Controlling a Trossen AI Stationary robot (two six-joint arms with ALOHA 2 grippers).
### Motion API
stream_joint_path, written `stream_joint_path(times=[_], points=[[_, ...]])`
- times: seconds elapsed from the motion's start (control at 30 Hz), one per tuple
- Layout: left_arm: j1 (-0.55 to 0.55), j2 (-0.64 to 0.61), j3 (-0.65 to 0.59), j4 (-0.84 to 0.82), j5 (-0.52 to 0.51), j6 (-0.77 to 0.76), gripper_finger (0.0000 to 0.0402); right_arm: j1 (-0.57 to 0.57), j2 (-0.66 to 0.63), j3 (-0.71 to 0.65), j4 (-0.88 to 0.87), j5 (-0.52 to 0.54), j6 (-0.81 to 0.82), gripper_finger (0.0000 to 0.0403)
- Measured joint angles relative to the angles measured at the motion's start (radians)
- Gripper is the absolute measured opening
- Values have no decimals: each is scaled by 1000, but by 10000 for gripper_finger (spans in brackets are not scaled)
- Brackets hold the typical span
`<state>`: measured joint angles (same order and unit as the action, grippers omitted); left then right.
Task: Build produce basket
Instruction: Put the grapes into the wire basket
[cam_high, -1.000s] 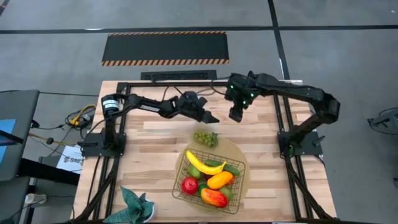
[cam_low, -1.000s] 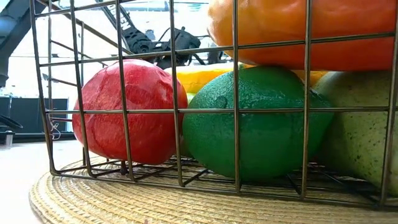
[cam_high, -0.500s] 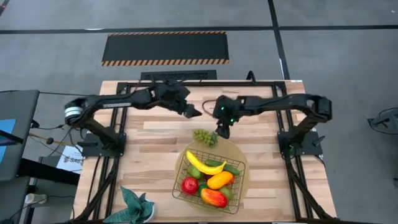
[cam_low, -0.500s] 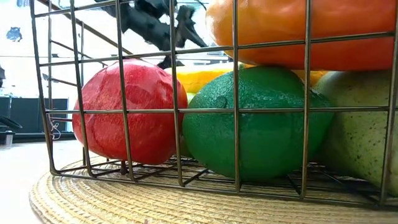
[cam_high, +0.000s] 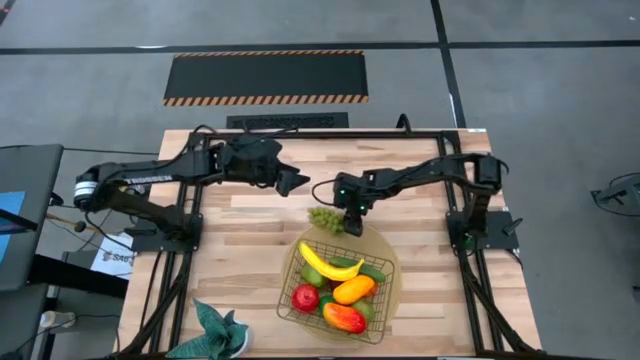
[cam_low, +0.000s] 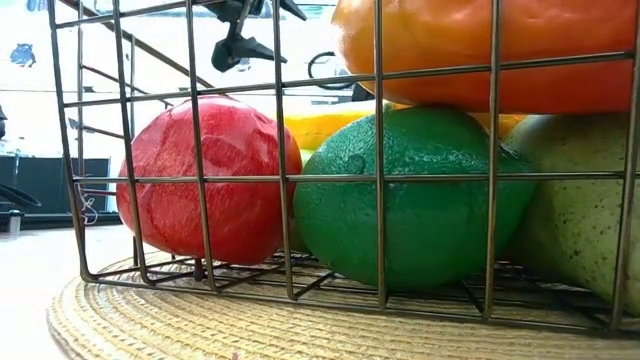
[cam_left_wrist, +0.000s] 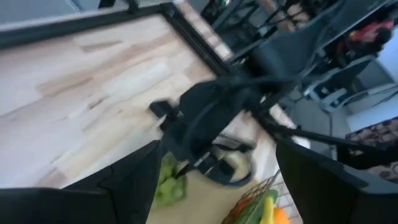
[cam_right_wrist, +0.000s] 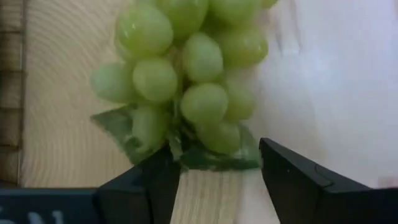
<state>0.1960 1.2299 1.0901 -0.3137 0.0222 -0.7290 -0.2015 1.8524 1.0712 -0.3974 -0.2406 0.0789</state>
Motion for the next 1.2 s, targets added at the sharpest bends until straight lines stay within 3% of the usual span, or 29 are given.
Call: stream_joint_path(times=[0.13,0.3,0.33,0.9,1.2], points=[[-24,-2,0,-5,-12,-22,302,12,17,3,32,8,3,178],[-50,0,1,-29,-14,-36,302,29,10,4,29,14,7,33],[-54,-1,1,-29,-18,-40,302,30,7,3,29,14,7,19],[-112,-125,1,-36,-39,-42,302,-16,-334,98,-12,5,168,3],[-112,-182,1,-31,-51,-15,302,133,-446,277,-20,5,276,2]])
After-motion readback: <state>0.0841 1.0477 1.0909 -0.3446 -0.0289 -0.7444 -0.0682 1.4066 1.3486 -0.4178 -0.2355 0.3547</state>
